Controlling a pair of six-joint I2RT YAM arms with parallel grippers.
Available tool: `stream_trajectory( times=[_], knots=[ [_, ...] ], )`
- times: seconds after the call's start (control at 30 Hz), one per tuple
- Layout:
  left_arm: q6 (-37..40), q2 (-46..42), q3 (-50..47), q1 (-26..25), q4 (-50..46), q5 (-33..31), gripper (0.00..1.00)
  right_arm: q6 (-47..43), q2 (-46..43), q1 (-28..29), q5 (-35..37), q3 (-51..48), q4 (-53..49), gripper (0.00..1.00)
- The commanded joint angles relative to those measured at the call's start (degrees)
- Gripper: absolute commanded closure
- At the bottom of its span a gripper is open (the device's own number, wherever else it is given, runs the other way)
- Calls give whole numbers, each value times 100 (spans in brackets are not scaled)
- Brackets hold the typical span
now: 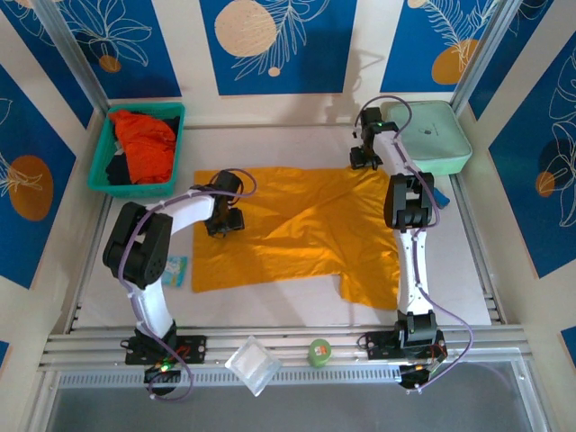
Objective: Fold and stack the t-shirts
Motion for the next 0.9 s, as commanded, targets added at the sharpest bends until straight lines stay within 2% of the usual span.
stream_trajectory(
  times=[0.0,0.07,0.13,0.2,0.3,0.6,0.7,0.87],
  knots=[
    [-181,451,-435,-108,-550,435,41,-140,277,-49,-108,139,-376,48],
    [-183,458,-383,-108,-568,444,41,-106,406,-85,-162,242,-499,51],
    [-189,454,-341,-117,-585,435,41,-77,528,-112,-281,475,-717,60],
    [-188,455,-316,-118,-595,426,41,-61,535,-117,-428,518,-813,72],
    [-186,464,-323,-124,-586,398,41,44,399,-97,-592,523,-933,100],
    [-173,403,-451,-126,-483,334,41,531,-1034,13,-711,25,-874,100],
    [-180,387,-507,-126,-396,355,41,684,-1874,165,-661,-937,-481,100],
    [-175,437,-544,-126,-288,408,41,1292,-3175,703,-633,-3381,592,100]
  ],
)
